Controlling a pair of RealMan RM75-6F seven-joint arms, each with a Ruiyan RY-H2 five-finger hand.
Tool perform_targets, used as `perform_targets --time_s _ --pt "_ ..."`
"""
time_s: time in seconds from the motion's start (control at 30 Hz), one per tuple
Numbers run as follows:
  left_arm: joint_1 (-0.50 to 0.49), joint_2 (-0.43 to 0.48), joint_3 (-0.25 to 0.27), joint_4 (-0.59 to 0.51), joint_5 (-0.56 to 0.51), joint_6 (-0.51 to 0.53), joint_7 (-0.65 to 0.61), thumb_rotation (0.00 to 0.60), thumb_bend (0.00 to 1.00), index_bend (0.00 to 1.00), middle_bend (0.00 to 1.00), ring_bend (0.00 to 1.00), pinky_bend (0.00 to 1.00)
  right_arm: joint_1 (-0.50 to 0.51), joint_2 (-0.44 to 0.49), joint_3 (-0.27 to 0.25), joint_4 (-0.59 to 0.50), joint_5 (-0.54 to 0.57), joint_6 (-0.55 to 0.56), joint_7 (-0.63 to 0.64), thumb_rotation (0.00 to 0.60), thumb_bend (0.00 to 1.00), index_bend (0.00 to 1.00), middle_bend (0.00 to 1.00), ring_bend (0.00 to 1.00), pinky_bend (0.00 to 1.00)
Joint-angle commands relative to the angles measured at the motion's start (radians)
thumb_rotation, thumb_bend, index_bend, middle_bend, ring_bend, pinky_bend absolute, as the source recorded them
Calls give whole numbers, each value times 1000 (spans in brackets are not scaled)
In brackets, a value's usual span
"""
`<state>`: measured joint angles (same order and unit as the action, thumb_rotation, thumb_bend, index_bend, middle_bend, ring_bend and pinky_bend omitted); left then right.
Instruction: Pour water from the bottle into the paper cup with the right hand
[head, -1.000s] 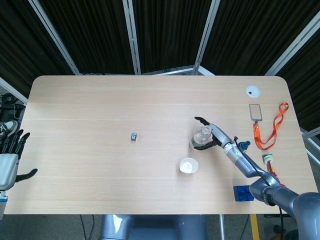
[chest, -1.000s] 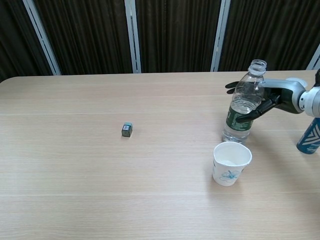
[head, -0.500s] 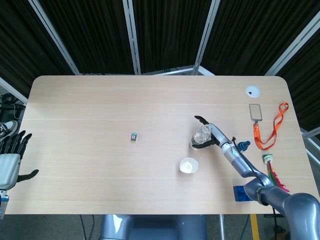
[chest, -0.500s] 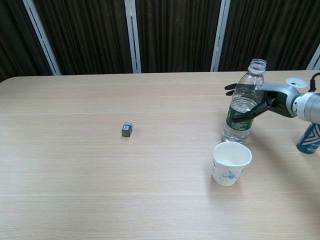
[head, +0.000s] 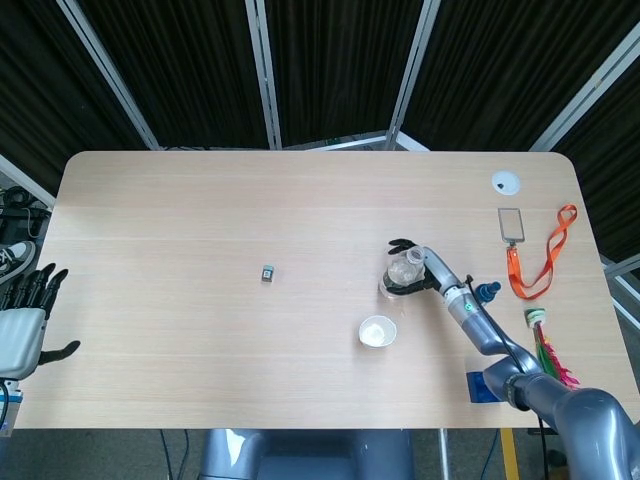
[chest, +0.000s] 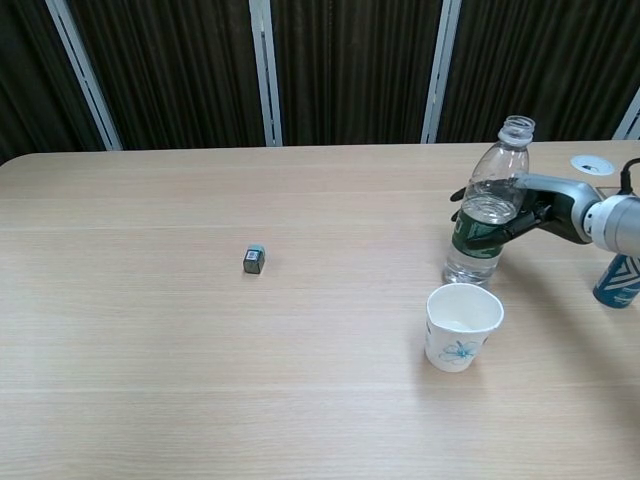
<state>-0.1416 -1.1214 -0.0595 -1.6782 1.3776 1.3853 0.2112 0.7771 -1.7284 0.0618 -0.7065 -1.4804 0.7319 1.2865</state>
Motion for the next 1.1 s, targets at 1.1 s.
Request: perform_targets --time_s 1.1 --pt "27 60 55 -44 163 73 -102 600 0 58 0 0 0 -244 406 15 -615 32 417 -679 600 354 526 549 493 405"
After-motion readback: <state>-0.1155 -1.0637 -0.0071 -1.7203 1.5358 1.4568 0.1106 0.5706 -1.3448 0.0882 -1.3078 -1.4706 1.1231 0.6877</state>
